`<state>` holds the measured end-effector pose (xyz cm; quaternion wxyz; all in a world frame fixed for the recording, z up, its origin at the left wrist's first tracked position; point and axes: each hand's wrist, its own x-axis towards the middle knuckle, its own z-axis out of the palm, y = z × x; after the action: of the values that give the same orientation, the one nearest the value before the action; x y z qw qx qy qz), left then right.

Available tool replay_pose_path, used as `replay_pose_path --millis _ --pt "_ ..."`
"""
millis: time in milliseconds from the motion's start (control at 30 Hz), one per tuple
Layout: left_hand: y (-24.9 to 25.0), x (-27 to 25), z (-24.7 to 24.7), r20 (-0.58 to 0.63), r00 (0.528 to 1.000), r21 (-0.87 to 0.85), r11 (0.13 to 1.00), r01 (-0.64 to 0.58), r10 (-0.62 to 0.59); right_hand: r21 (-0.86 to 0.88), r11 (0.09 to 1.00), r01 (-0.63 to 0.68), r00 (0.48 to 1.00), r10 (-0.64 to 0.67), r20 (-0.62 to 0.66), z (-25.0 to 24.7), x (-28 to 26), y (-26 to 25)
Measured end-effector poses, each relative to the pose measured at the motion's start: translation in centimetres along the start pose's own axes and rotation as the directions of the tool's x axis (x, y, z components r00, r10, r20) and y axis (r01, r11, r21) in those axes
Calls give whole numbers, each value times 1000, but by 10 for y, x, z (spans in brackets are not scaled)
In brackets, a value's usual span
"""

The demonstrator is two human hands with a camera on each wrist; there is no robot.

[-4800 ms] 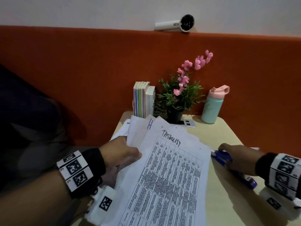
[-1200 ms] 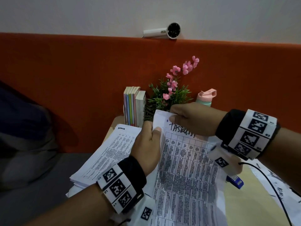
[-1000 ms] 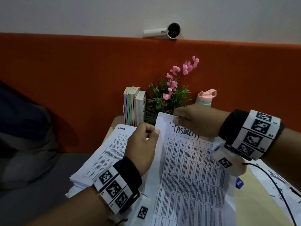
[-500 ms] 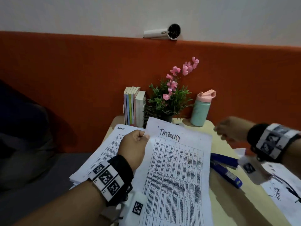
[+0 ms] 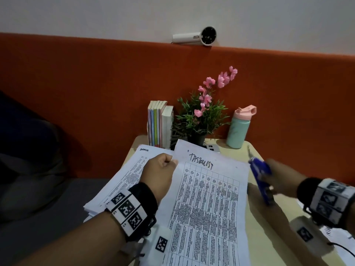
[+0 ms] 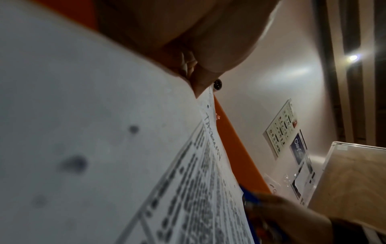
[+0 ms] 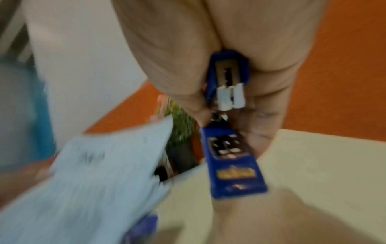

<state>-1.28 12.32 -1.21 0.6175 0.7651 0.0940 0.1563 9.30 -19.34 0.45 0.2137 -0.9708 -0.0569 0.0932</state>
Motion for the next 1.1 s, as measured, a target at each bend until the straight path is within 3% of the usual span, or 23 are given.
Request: replay_pose_path --millis 67,133,233,300,500,600,900,1000,1100 --pt "4 -4 3 16 1000 21 999 -27 26 412 910 48 991 9 -135 -24 -9 -16" --pt "7 -7 8 36 998 42 998 -54 52 654 735 177 968 -11 -250 -45 -18 -42" --pt "16 -15 17 65 994 88 991 -97 92 848 439 298 953 -78 -294 -62 -26 -87" --pt "21 -19 23 89 989 126 984 -128 118 882 356 308 952 -113 -286 -63 -30 -113" --pt "29 -30 38 101 980 186 964 -188 172 891 318 326 943 -47 -328 -33 -34 -163" --pt "32 -32 40 92 978 175 963 -203 189 853 372 365 919 0 -393 -17 -33 -172" --pt "36 -36 42 59 977 145 967 -210 204 747 466 473 828 54 -558 -8 -34 -175" --pt "38 -35 38 47 984 85 981 -176 172 752 421 507 801 91 -591 -15 -33 -170" --pt "40 -34 35 54 990 0 991 -134 133 763 434 478 820 91 -565 -20 -32 -164"
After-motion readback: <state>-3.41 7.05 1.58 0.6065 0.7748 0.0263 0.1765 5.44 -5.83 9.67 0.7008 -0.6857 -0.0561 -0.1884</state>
